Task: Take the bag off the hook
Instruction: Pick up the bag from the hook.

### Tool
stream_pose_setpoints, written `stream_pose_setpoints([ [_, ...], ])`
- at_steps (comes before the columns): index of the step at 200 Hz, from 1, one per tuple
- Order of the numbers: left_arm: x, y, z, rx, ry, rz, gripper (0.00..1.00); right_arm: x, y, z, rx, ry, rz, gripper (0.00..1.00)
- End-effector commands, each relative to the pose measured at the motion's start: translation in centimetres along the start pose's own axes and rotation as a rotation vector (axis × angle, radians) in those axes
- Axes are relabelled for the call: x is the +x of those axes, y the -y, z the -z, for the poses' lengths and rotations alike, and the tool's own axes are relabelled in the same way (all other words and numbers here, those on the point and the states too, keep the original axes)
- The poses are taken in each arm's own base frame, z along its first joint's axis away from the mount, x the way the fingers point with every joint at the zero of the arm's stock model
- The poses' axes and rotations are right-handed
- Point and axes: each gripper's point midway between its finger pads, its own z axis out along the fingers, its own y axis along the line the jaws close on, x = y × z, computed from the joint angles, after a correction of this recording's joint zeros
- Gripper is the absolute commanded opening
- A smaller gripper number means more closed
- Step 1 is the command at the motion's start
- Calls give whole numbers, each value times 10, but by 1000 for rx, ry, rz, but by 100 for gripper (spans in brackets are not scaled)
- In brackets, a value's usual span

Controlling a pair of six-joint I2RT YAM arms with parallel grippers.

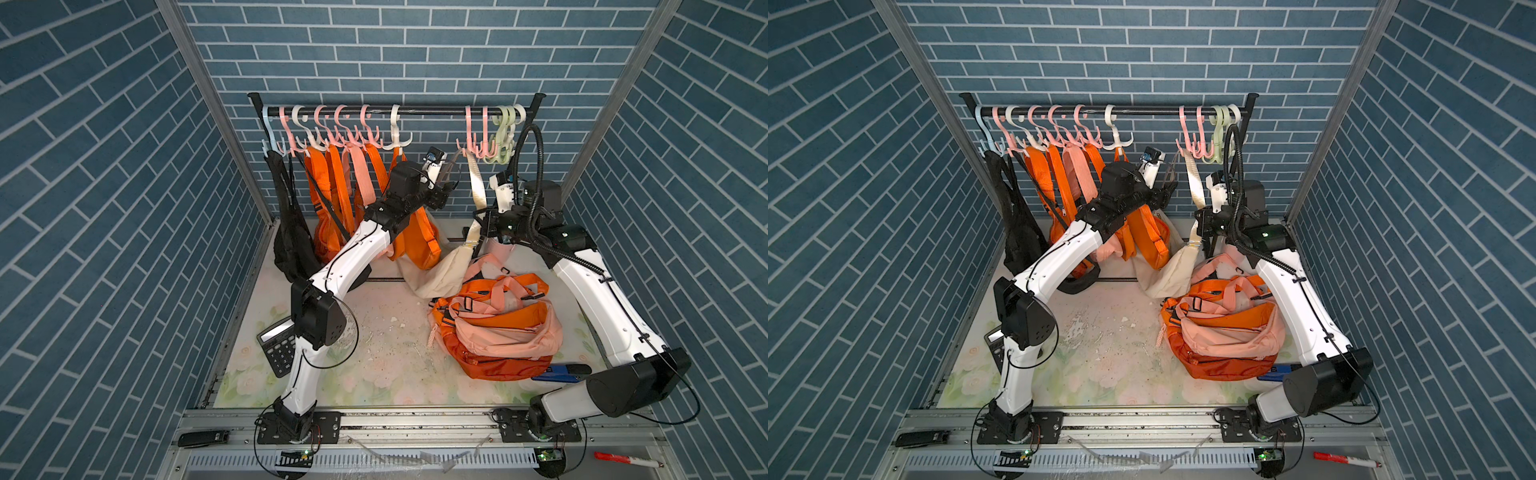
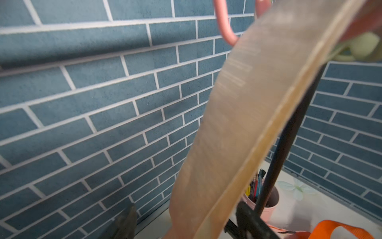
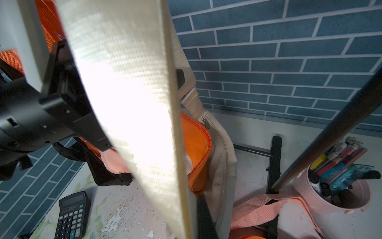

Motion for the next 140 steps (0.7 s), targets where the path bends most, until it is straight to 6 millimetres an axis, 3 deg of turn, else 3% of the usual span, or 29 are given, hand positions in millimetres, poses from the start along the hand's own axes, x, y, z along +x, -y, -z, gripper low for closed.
stream_pose_setpoints([
  [1,-18,4,2,40,61,10,58,-2,-2,8,-9,10,-17,0],
  [24,-22,10,5,74,69,16,27,-5,-3,9,-11,13,-16,0],
  [40,-26,11,9,84,83,23,0,-8,-4,9,-16,17,-17,0],
  [140,-75,14,49,95,173,16,0,-20,-10,11,-42,45,-46,0],
])
